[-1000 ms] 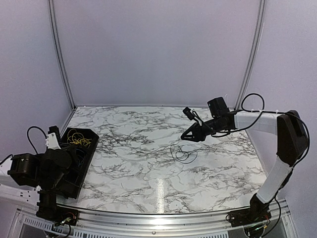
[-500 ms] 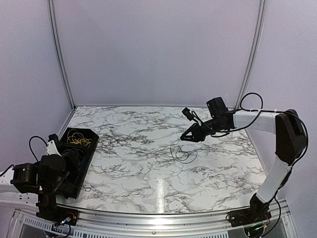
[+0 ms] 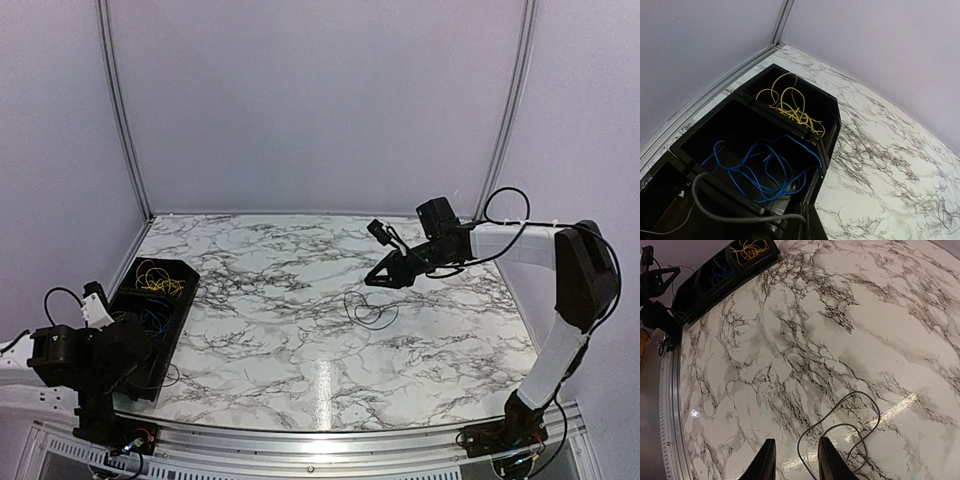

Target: Untangle the cables

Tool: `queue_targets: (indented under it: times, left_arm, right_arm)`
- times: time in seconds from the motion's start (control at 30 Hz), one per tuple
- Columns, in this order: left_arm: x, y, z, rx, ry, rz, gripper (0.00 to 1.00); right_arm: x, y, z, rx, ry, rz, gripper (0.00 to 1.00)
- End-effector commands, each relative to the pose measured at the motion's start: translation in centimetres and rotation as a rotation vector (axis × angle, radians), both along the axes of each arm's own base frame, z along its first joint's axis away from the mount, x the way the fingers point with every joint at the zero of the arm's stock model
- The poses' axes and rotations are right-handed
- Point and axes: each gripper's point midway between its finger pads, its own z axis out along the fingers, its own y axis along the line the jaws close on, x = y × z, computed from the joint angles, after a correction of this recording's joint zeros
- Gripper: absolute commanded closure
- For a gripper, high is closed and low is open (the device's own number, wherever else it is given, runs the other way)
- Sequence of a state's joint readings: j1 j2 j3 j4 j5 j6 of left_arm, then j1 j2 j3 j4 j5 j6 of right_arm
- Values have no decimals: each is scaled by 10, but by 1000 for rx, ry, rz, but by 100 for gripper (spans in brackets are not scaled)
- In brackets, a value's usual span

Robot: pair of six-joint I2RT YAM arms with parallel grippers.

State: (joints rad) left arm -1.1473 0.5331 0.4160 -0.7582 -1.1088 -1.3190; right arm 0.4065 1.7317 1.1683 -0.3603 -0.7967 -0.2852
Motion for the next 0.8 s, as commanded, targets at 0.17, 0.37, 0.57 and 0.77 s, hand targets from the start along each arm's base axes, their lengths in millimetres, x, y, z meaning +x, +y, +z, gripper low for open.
queue_targets:
  times: [0.17,0.37,0.57,0.77]
  left_arm:
    - [-5,33,-18,129,65,146,100]
    - [-4,32,-40,225,188,182,100]
    - [-4,27,-53,273,268,207,100]
    - [-5,24,-49,231,279,187,85]
  right_arm:
    - [7,4,9,14,-19,15,70]
    - [7,4,8,14,-14,19,70]
    - [6,4,8,12,-15,22,70]
    - [5,4,10,11,-19,27,70]
